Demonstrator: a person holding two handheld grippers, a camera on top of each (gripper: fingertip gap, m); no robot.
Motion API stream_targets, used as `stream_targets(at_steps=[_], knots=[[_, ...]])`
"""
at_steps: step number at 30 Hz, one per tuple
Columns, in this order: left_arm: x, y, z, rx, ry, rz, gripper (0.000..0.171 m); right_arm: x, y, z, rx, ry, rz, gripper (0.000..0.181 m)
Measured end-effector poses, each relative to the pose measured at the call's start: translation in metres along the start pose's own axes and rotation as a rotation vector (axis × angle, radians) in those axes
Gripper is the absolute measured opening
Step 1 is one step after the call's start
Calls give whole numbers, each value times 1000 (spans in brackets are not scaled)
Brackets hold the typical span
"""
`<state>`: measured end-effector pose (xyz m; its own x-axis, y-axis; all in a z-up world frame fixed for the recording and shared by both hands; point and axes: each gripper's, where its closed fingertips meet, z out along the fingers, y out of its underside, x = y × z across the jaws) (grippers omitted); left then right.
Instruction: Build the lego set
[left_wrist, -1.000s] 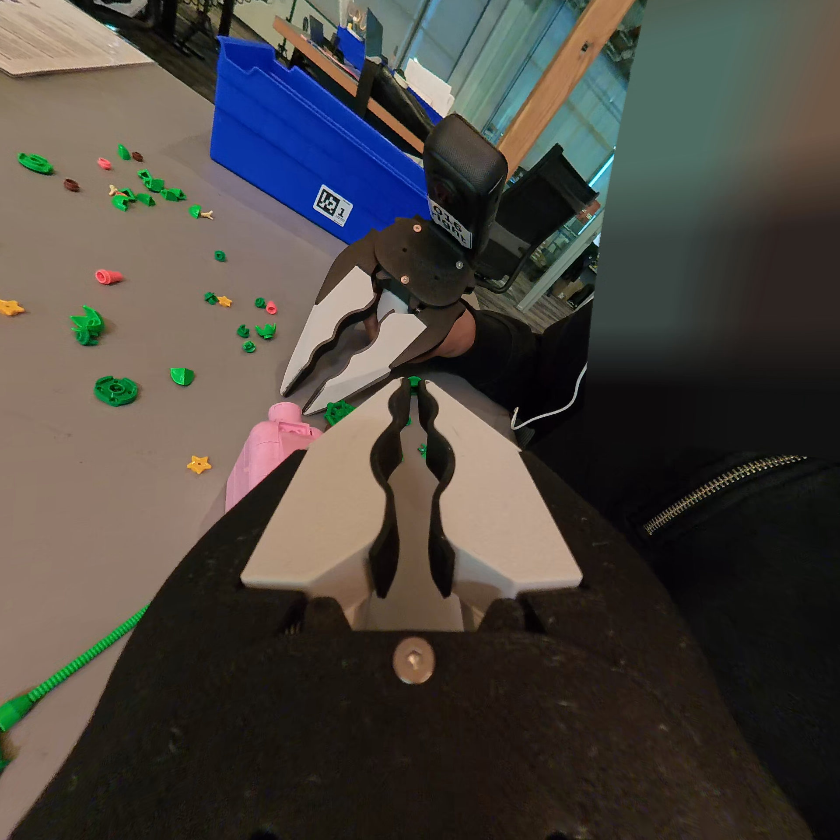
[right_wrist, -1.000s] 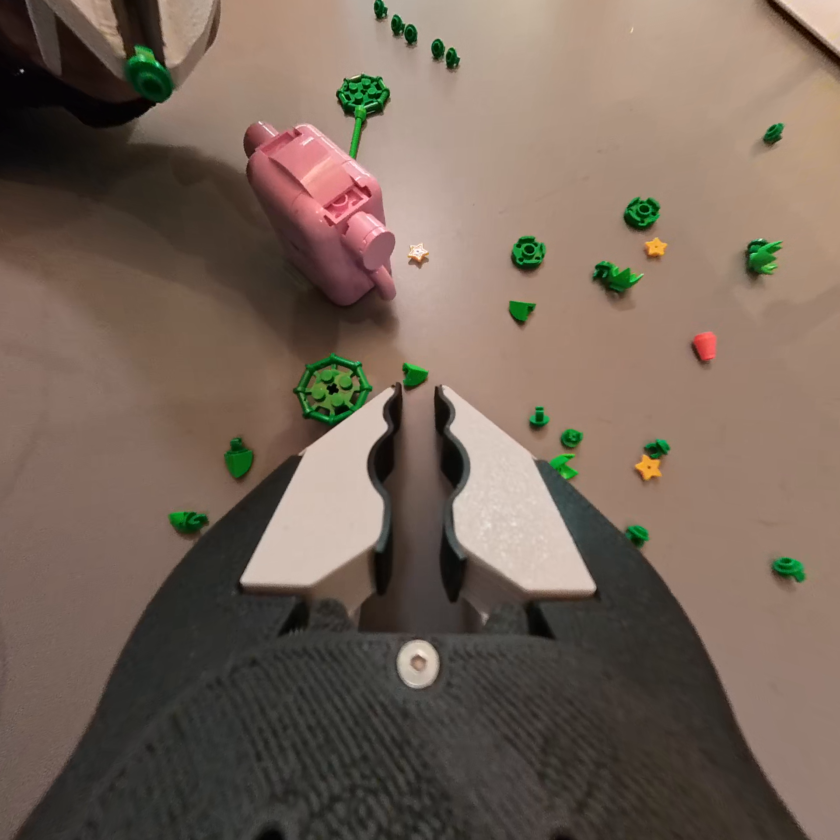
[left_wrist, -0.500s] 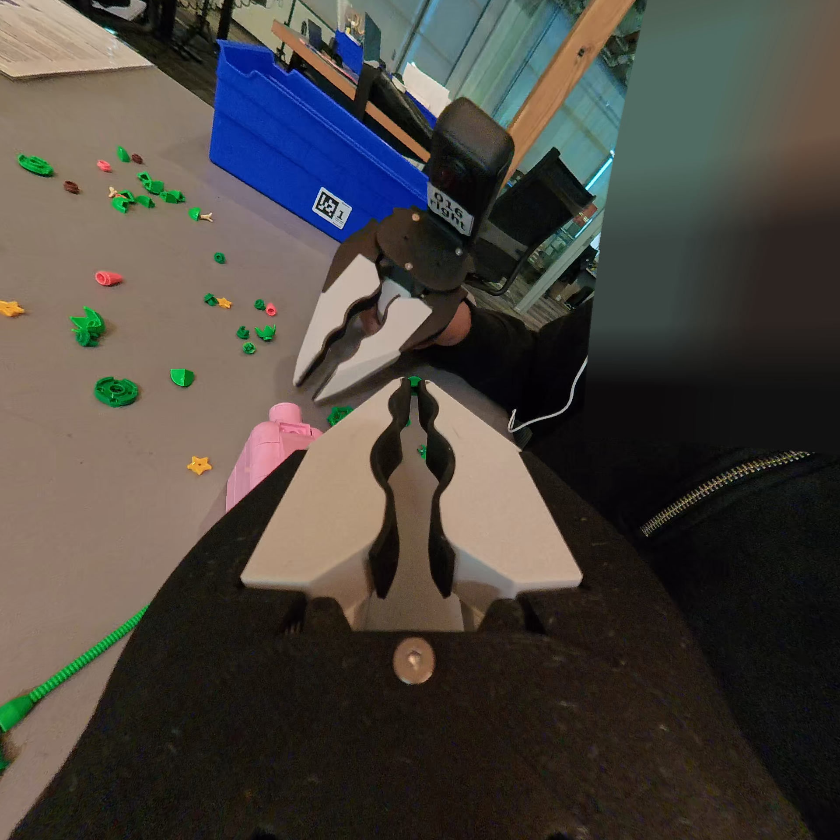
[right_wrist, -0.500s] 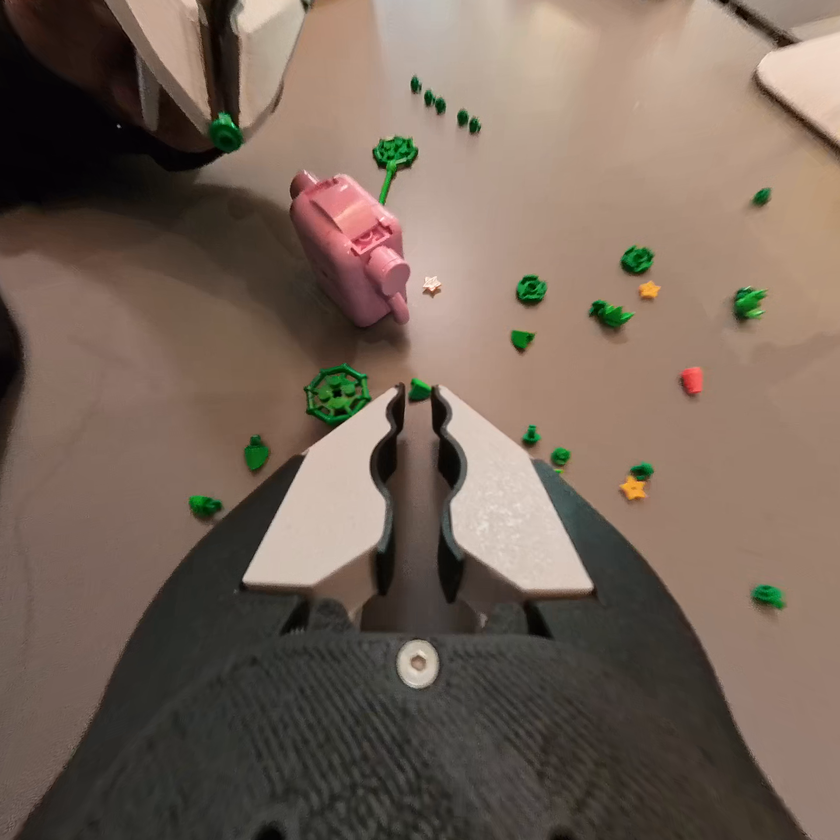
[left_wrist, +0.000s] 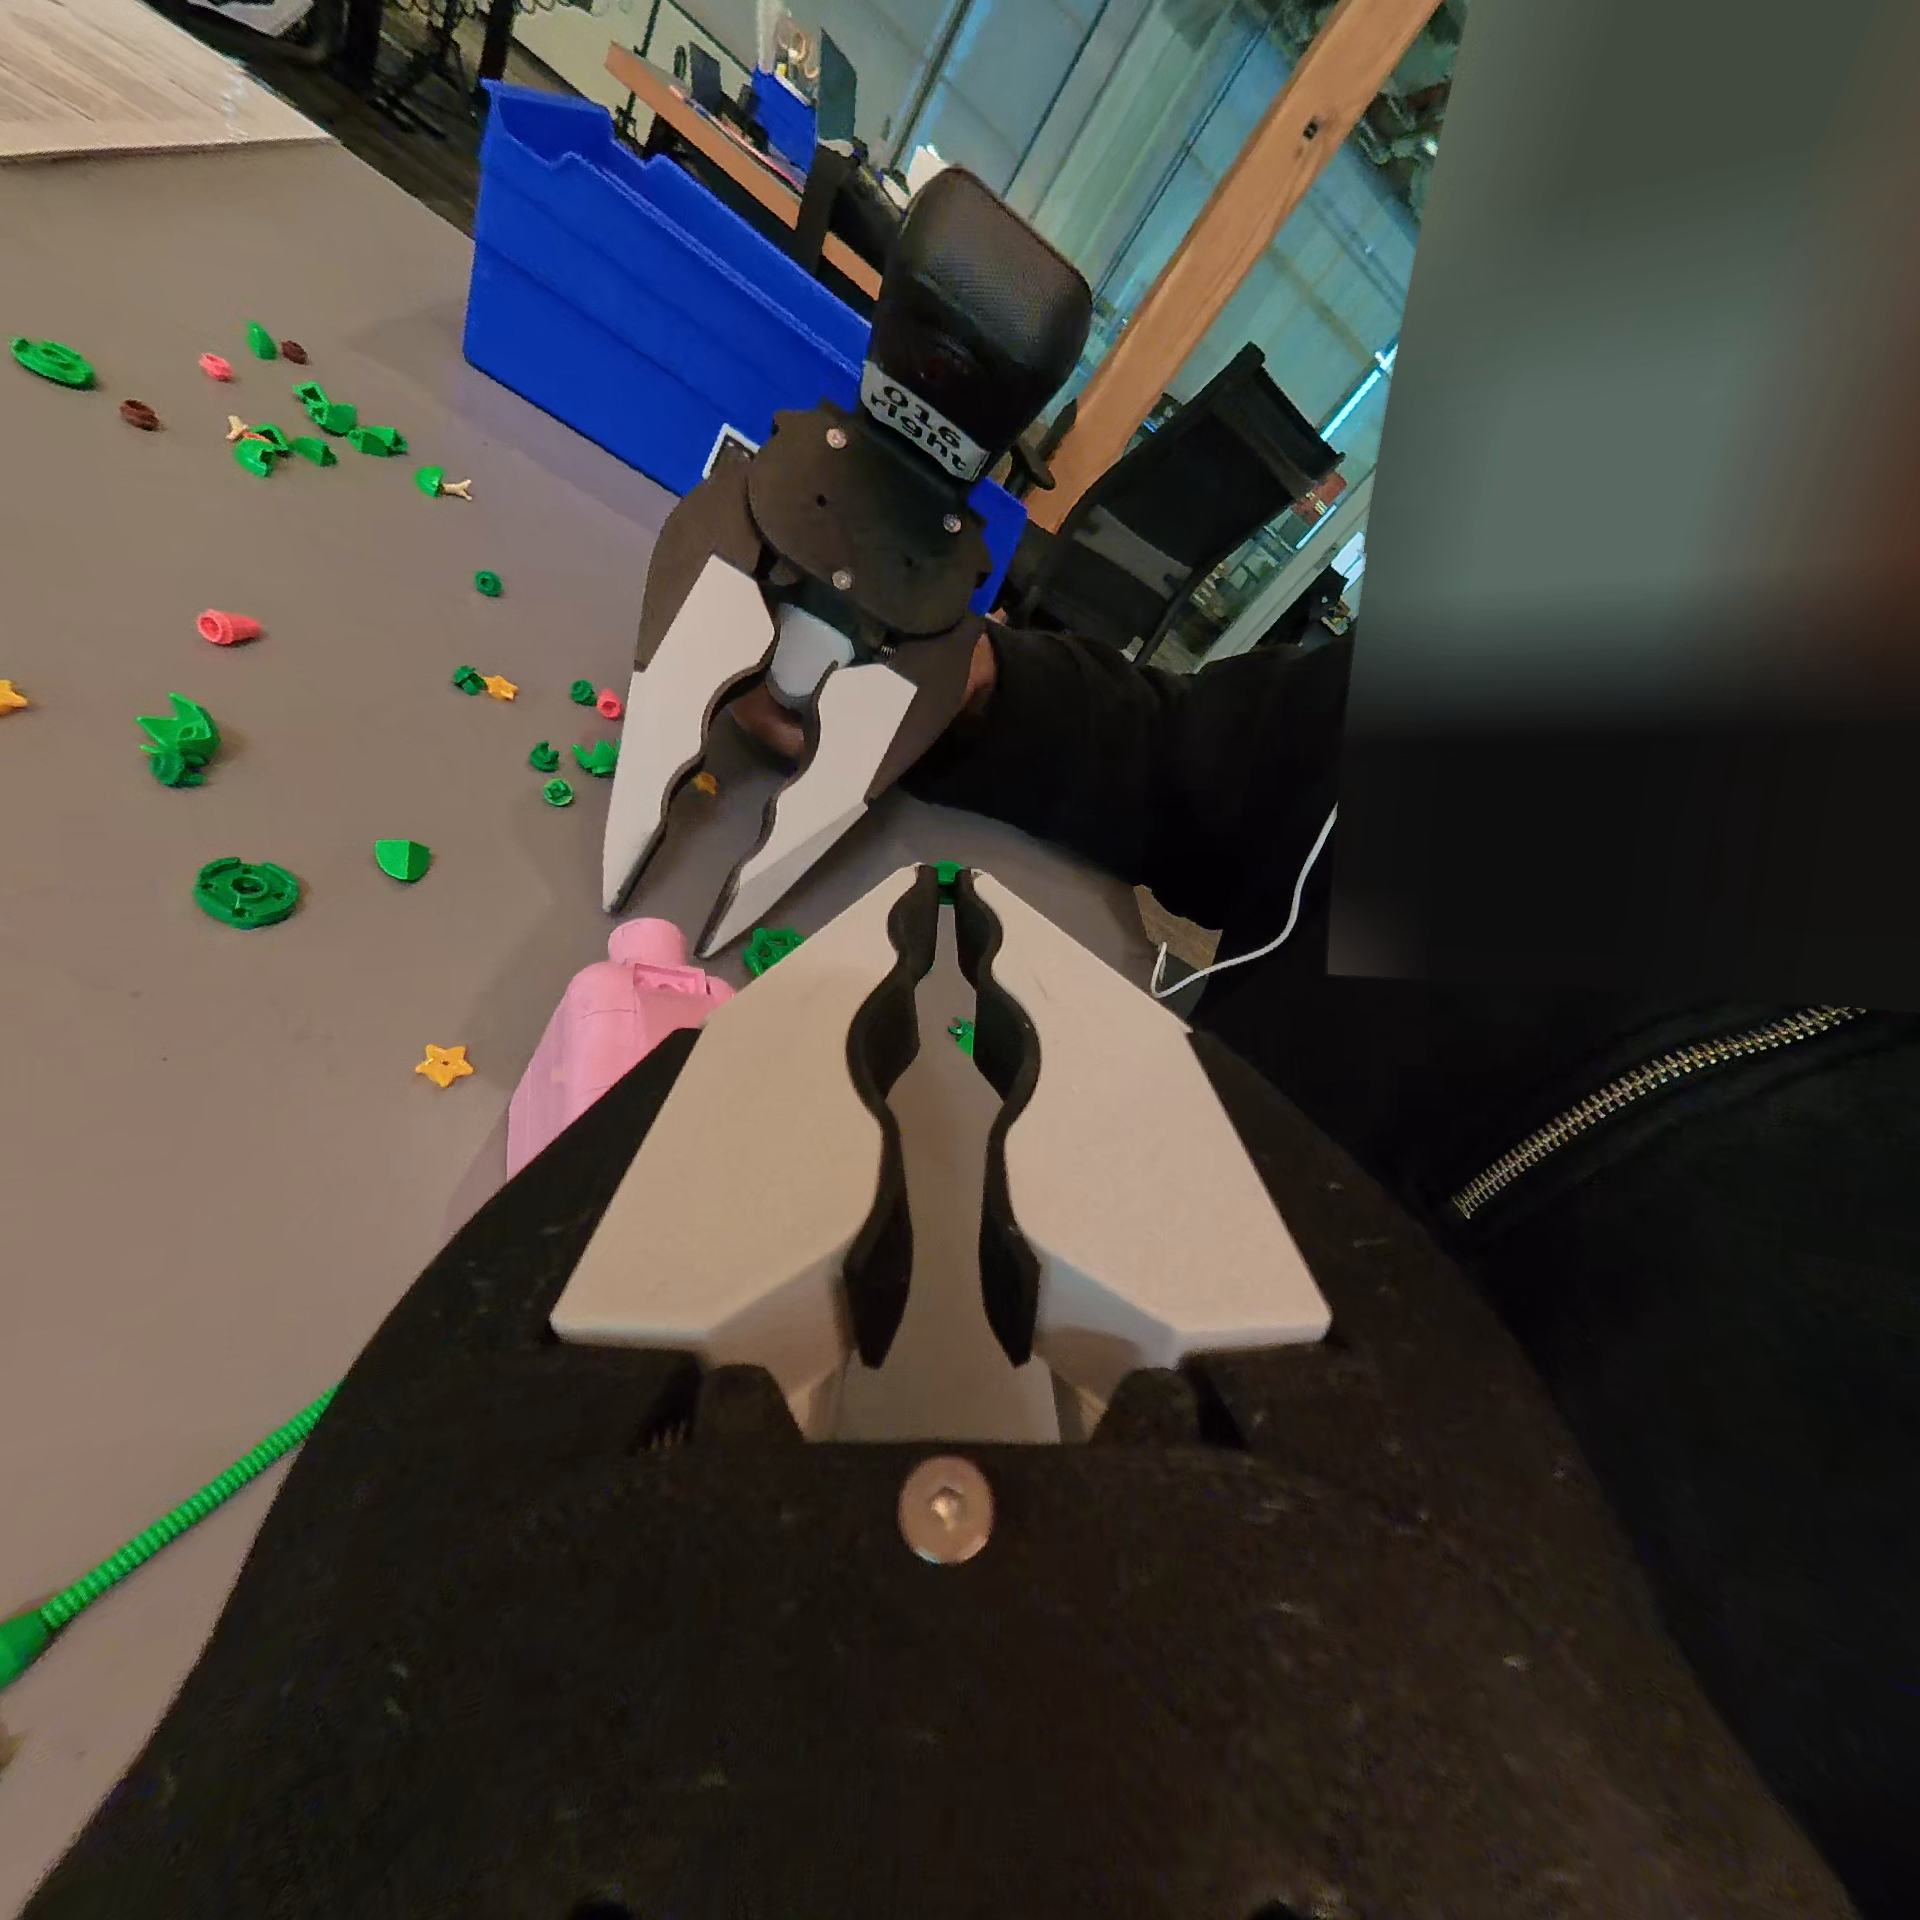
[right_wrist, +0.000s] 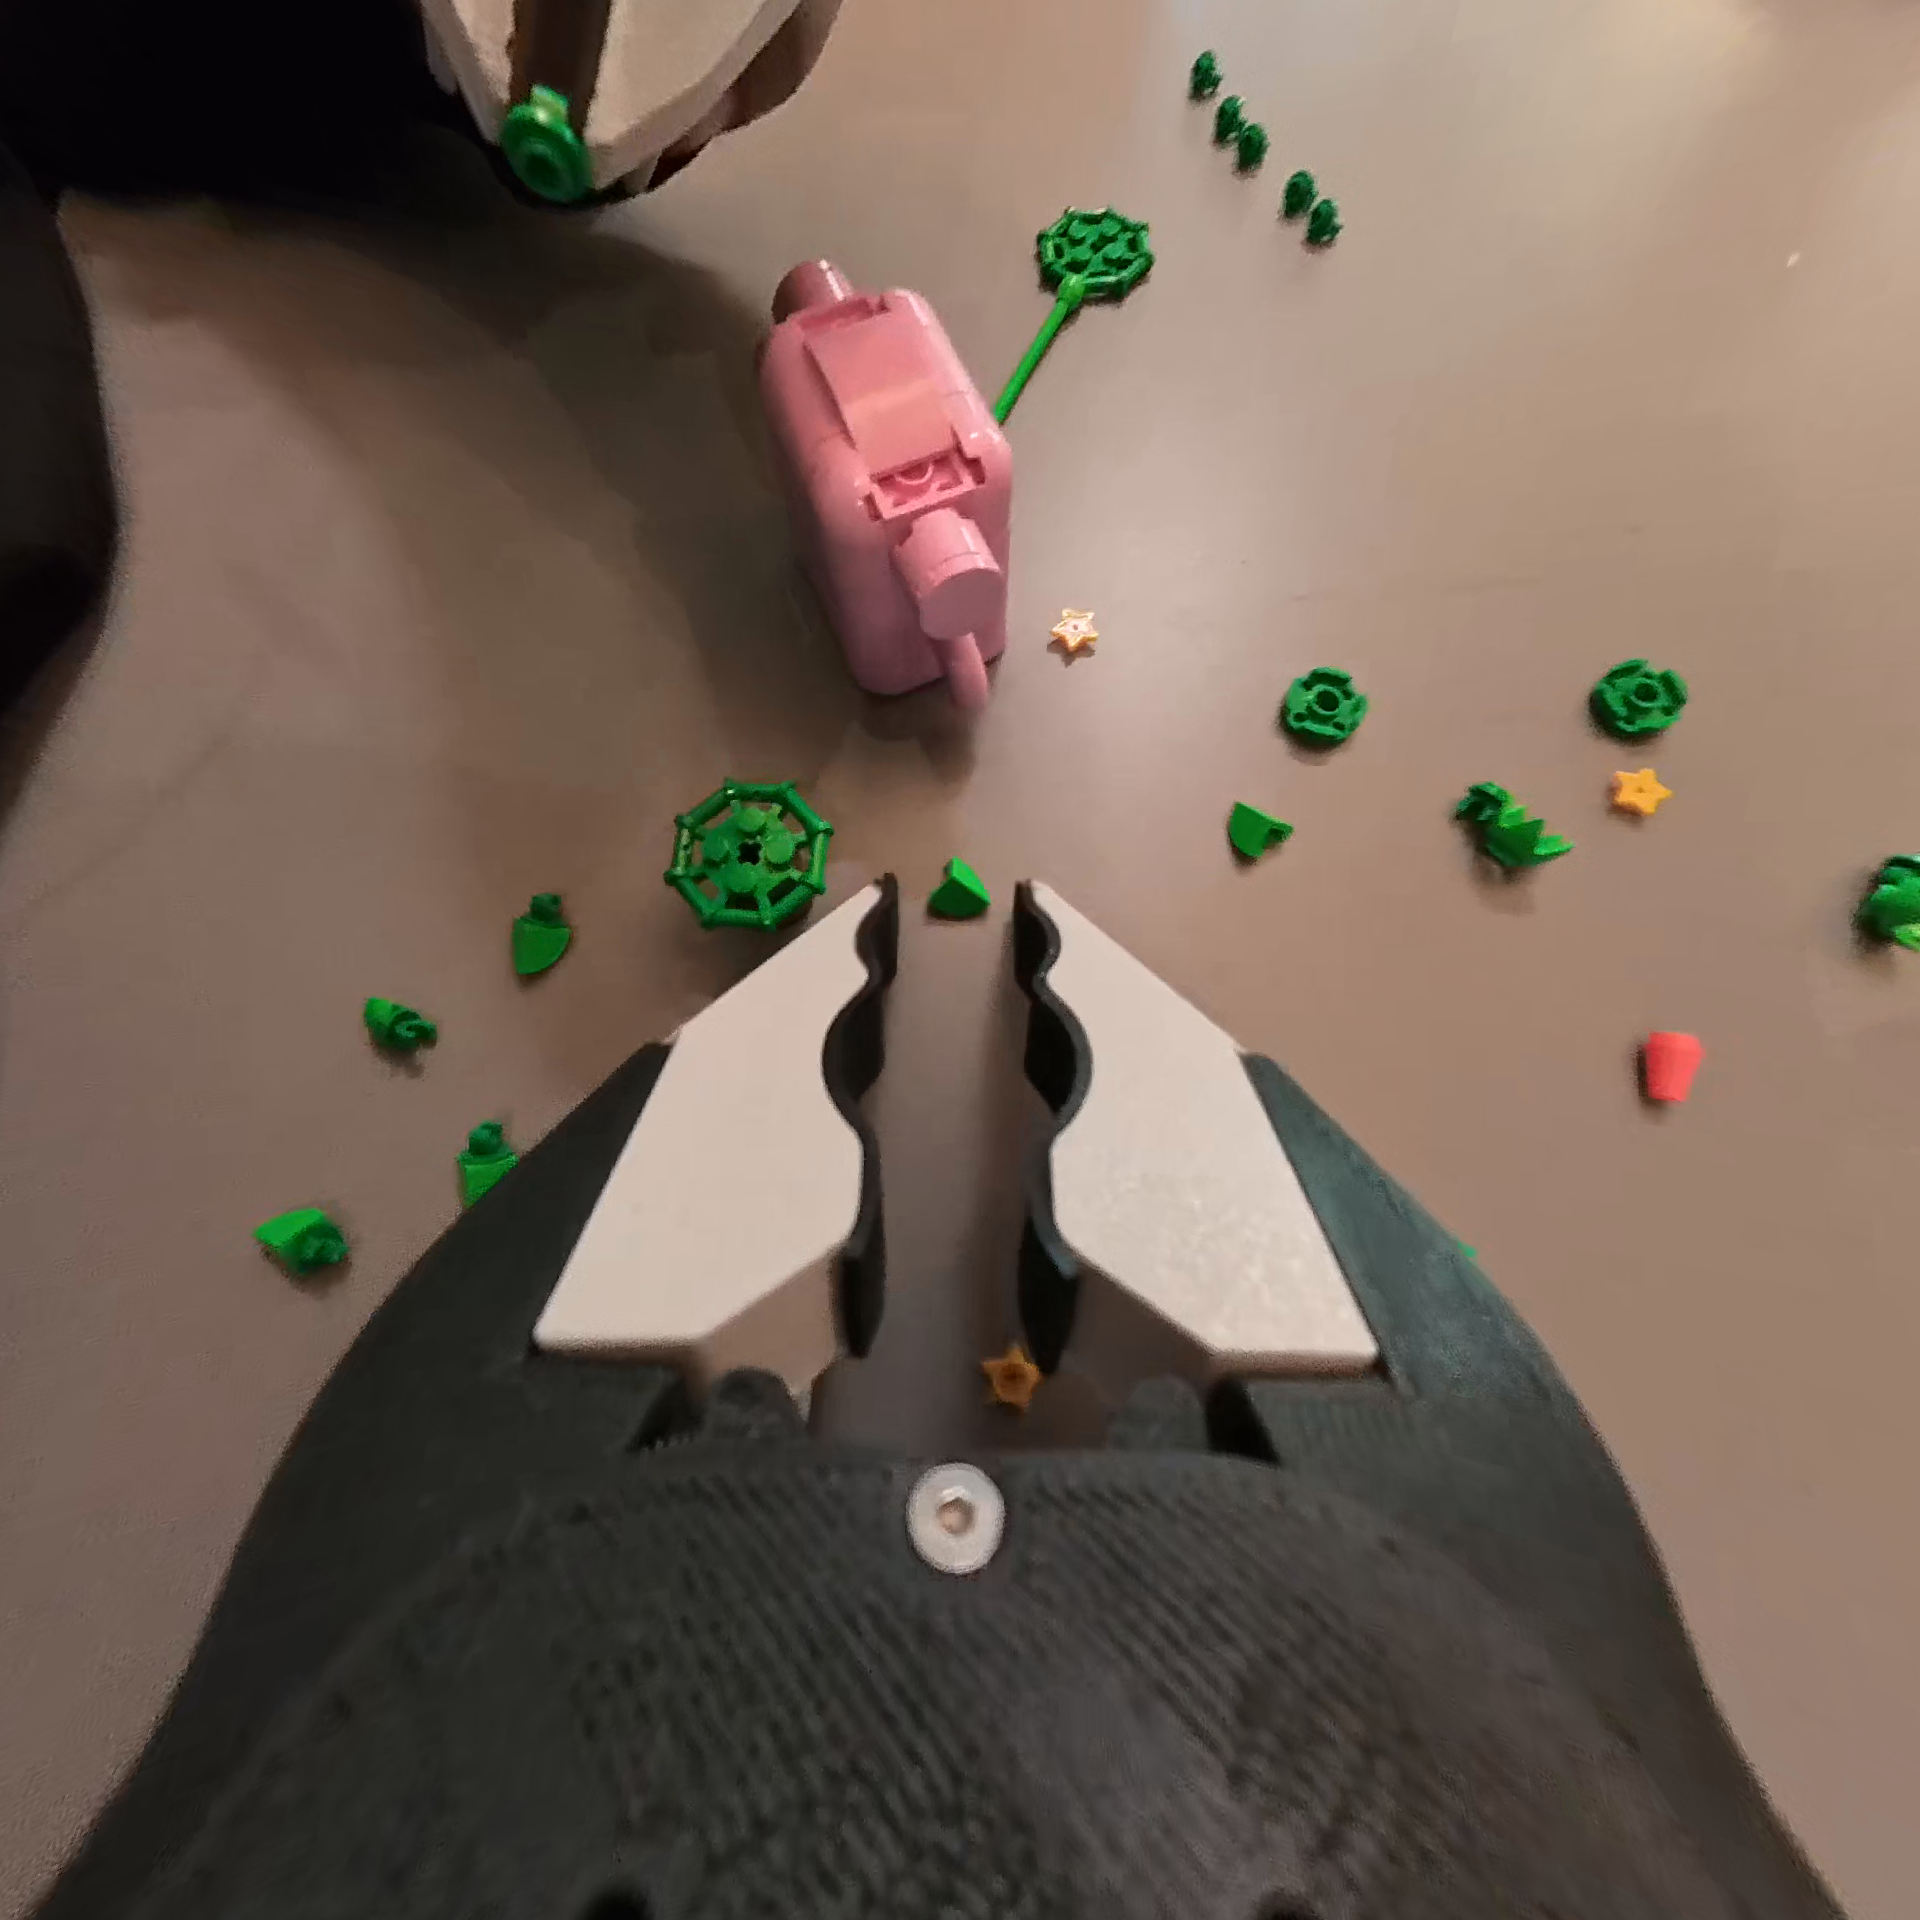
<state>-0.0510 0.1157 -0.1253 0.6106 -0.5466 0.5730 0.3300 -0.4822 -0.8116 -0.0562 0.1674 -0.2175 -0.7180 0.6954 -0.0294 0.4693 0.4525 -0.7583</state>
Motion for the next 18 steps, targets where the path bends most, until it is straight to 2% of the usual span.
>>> stream_targets(at_steps=[9,18], knots=[[-2,3,2,-5,14,-18,0,-7,2,0,-12,-29,-14,16],[-1,2,1,-2,15,-14,0,0,0,0,2,26,-6,15]])
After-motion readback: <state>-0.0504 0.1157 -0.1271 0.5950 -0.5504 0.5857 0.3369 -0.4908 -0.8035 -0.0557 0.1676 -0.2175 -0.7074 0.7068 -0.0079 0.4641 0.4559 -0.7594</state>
